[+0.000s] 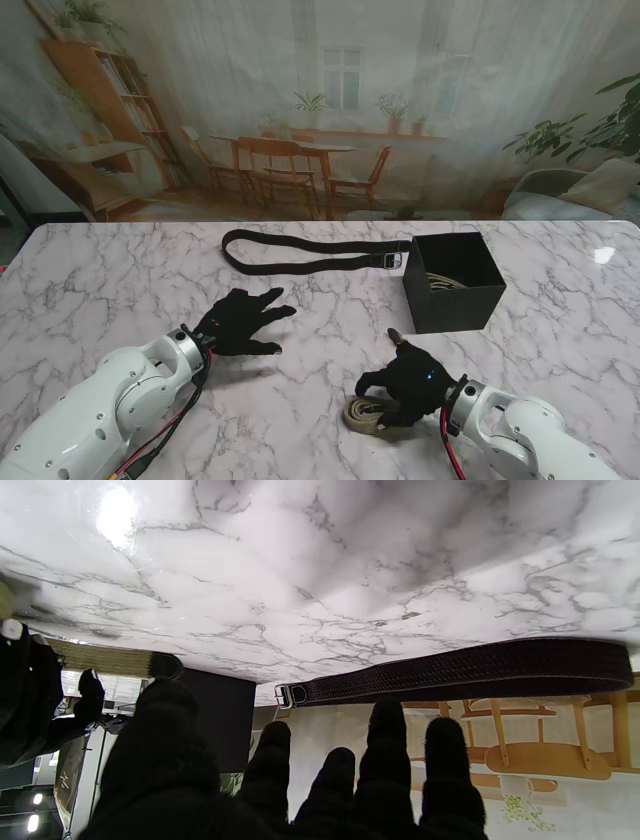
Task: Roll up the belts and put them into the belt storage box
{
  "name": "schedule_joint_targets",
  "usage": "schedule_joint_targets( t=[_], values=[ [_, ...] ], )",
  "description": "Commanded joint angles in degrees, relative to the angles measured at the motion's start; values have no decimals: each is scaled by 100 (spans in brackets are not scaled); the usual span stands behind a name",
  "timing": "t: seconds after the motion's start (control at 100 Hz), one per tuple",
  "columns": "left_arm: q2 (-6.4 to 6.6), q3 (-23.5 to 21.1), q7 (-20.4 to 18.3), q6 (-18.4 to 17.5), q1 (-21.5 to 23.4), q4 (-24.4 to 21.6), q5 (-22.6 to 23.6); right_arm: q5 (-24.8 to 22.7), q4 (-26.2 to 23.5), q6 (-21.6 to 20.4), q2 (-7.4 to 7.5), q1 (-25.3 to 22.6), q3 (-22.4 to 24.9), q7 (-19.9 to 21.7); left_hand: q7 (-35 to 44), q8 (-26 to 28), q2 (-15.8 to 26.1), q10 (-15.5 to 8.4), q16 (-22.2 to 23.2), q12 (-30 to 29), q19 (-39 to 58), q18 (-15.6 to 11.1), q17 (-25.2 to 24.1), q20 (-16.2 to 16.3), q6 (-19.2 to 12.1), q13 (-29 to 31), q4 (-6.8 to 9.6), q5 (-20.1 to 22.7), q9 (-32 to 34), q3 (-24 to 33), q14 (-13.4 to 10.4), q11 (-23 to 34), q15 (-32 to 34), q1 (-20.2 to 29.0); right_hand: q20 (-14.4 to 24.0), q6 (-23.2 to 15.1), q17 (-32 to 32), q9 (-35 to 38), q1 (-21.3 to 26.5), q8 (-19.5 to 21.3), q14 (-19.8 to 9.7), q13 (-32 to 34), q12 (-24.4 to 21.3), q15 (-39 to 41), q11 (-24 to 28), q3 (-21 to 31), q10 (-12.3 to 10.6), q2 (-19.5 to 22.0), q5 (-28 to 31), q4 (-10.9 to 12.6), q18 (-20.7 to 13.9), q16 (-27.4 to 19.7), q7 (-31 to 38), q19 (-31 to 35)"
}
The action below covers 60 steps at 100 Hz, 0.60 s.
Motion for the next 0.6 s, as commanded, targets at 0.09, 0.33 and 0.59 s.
schedule_joint_targets(
  t=[0.09, 0.33, 0.59],
  values=[
    [-6, -24, -16, -24, 31, -13, 25, 135, 78, 34, -72, 52, -83, 39, 40, 30, 183, -49, -43, 41, -145, 87, -98, -46, 102, -153, -88, 48, -176, -90, -25, 59, -102, -108, 207, -245, 366, 694, 885, 185, -41, 732, 221, 539, 1337, 1072, -197, 671, -1155, 786, -20, 228, -125, 344],
    [-8, -53, 4, -31, 51, -16, 27, 220, 185, 157, -72, 159, -230, 140, 35, 33, 205, -55, -38, 44, -154, 87, -102, -39, 102, -155, -85, 38, -178, -83, -25, 72, -100, -72, 236, -1538, 321, 681, 1605, 339, 149, 733, -82, 543, 1135, 872, -16, 1271, 276, 671, 253, 204, 564, 283],
    [-8, -82, 3, -31, 74, -31, 35, 212, 187, 39, -52, 205, -249, 267, 35, 37, 314, -75, -36, 52, -156, 80, -105, -32, 99, -161, -89, 37, -181, -78, -23, 90, -101, -34, 422, 215, 26, 324, 352, -575, 154, 147, -349, 121, -440, 57, 40, 1331, 1049, 334, 70, 167, 1005, 227]
  ],
)
